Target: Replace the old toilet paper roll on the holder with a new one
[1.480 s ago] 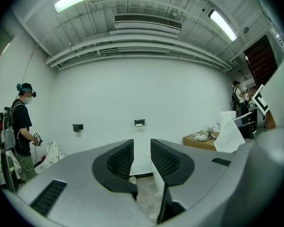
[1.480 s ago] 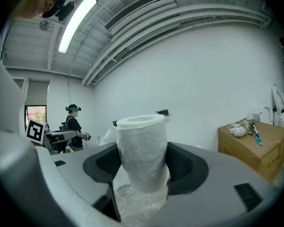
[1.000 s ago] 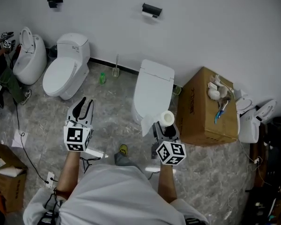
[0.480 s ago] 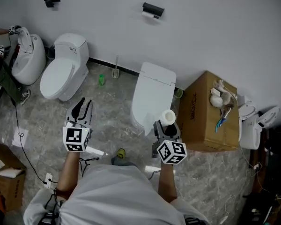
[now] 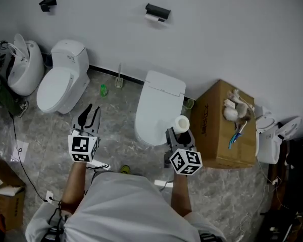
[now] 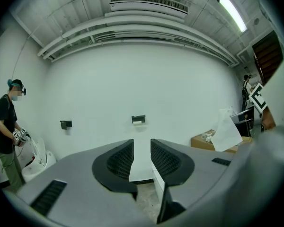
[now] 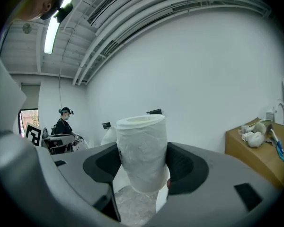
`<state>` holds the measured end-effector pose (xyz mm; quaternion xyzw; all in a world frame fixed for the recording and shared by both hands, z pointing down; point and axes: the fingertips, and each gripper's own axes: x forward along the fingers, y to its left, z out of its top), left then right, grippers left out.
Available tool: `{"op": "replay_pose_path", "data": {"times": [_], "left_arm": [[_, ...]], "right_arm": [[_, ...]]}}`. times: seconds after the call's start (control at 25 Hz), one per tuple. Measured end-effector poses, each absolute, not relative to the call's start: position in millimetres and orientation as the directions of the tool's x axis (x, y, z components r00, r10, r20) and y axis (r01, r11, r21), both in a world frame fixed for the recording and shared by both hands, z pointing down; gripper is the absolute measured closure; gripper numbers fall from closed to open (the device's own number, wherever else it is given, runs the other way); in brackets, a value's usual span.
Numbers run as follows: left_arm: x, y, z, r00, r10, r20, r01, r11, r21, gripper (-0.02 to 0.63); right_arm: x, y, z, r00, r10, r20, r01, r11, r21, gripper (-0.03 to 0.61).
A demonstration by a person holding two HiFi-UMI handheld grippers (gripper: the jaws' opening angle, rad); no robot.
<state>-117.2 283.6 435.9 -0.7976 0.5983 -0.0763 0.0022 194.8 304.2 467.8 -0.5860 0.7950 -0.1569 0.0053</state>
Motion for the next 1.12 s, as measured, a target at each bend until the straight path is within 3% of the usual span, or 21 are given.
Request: {"op": "replay_pose_path", "data": {"times": [0.68,1.12], "left_arm": [[-110,202,438,0.262,-0.958,0.12,-0.954,-0.276,-0.122,0.502],[-146,82,447,0.312,-0.939,0.142,-0.938,-0.328,-0.11,0.502]], "right_arm": [[200,218,477,-0.339,-0.927,0.159,-0.911,0.281,-0.302,0.29],[163,114,485,-0.29,-0.94,0.182,-0.921,0.222,-0.321,0.29]]}}
